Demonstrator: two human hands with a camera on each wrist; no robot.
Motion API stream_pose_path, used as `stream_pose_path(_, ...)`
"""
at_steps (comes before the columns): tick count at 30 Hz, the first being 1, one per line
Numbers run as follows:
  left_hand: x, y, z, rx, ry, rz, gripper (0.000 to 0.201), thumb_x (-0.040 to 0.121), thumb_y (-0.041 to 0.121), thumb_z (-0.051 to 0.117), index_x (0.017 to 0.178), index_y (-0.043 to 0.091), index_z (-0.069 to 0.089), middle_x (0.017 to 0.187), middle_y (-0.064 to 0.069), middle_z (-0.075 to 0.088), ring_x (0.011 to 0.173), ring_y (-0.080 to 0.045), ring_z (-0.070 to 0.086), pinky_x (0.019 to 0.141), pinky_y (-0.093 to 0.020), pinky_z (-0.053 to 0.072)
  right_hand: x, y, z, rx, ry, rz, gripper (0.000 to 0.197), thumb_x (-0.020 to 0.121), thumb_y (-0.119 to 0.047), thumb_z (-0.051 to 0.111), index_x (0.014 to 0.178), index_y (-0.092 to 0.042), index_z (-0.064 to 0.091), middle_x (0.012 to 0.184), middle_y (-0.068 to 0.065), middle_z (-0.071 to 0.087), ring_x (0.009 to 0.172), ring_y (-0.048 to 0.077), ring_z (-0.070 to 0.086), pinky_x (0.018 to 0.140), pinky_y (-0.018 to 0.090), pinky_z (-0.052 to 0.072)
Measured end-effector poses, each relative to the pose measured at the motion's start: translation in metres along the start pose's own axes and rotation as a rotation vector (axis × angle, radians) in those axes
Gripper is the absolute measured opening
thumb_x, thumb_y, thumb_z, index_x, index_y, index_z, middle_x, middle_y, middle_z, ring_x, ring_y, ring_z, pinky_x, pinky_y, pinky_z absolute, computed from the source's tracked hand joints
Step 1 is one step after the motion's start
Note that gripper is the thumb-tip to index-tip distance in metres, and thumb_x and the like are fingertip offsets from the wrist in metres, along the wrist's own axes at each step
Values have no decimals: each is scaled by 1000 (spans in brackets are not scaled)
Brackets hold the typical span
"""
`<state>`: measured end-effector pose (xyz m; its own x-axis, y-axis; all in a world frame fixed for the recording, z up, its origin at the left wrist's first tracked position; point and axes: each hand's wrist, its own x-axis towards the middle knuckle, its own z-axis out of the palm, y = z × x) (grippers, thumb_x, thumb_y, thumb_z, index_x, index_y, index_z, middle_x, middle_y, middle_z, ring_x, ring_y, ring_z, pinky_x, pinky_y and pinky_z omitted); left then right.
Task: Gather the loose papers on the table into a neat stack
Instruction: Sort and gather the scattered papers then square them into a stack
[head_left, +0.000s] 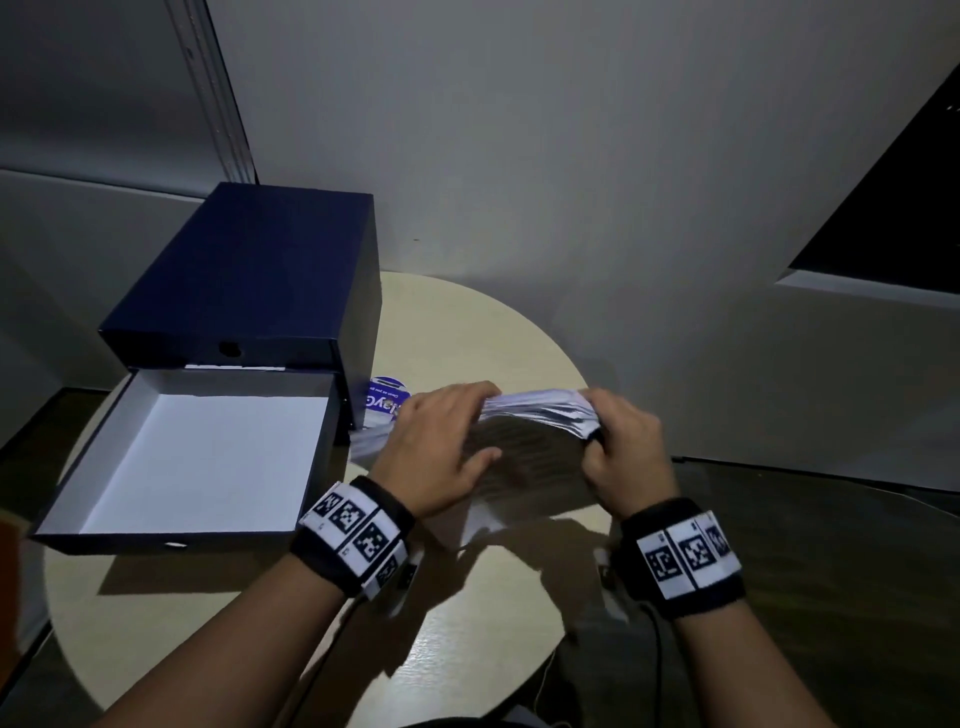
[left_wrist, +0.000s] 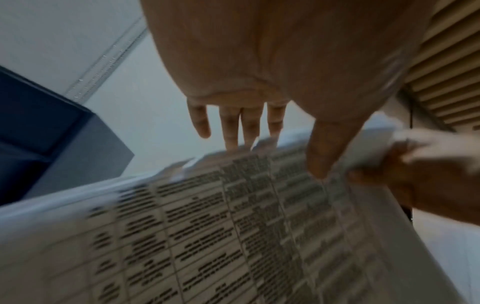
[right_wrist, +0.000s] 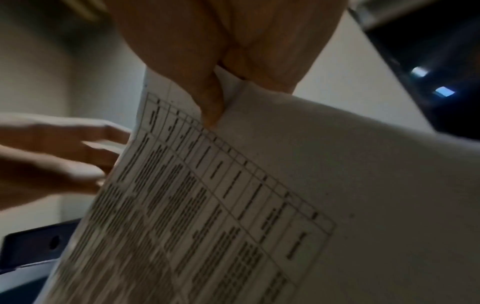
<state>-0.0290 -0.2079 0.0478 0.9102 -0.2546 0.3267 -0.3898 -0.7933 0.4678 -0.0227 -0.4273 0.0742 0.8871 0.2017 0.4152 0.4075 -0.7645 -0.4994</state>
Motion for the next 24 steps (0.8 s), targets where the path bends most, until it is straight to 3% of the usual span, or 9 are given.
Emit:
stream_pose_path(3,5,-1,-9,-186,98,-22,33,81,13,57,109,28,50,87,-1,68,80,-27,63,71,-38,51,27,-38,-19,-119,7,-233,33,66,-4,52,93,-14,67,88,2,71,82,27,63,79,36,48)
stream_pose_path(5,3,-4,-15,-284,215,-35,33,75,4,54,99,26,53,71,1,59,65,-25,53,60,-33,47,31,-44,-26,-116,137,-261,34,74,-12,59,106,-18,65,102,-1,70,96,22,63,101,45,41)
stream_pose_path(9,-5,-19,-21,-538,332,-201,24,84,-1,57,93,20,60,73,-16,61,69,-37,57,64,-37,52,11,-15,-19,-3,438,91,80,74,-24,72,145,-13,37,152,10,35,142,26,32,120,49,19)
stream_pose_path(11,-9,-21,-26,-736,340,-262,25,89,3,66,99,26,66,94,-13,70,90,-34,65,78,-44,56,-1,-1,-1,305,297,391,91,79,-19,75,151,-19,19,159,9,22,146,24,24,120,47,23)
stream_pose_path(13,-12,-18,-30,-861,347,-301,38,87,3,69,107,36,65,106,4,72,103,-14,67,86,-34,57,-9,4,18,666,58,569,72,88,-20,68,146,-25,26,150,7,42,139,23,41,111,43,38)
stream_pose_path(16,-14,-17,-24,-891,341,-337,47,88,-2,64,110,39,59,101,17,71,99,3,66,83,-24,57,-11,-2,37,905,34,634,30,98,-4,51,124,-19,50,101,-9,76,95,5,71,80,24,54)
stream_pose_path(20,-22,-20,-19,-872,383,-366,59,93,-1,56,114,53,45,112,12,64,108,-2,61,88,-23,54,-17,-12,47,713,64,514,35,98,-16,54,128,-29,43,114,-13,65,102,-7,63,85,20,52)
stream_pose_path(22,-30,-21,-12,-876,352,-415,51,94,6,56,124,42,37,118,8,59,111,-1,57,89,-26,53,-25,-13,58,645,35,518,40,96,-17,56,130,-33,42,117,-8,65,107,3,63,93,33,53)
stream_pose_path(24,-37,-25,-3,-852,322,-473,47,92,17,58,128,32,32,118,12,56,111,0,55,93,-37,52,-33,-15,68,602,6,506,47,95,-8,56,122,-44,41,112,-14,64,101,-7,62,94,33,51)
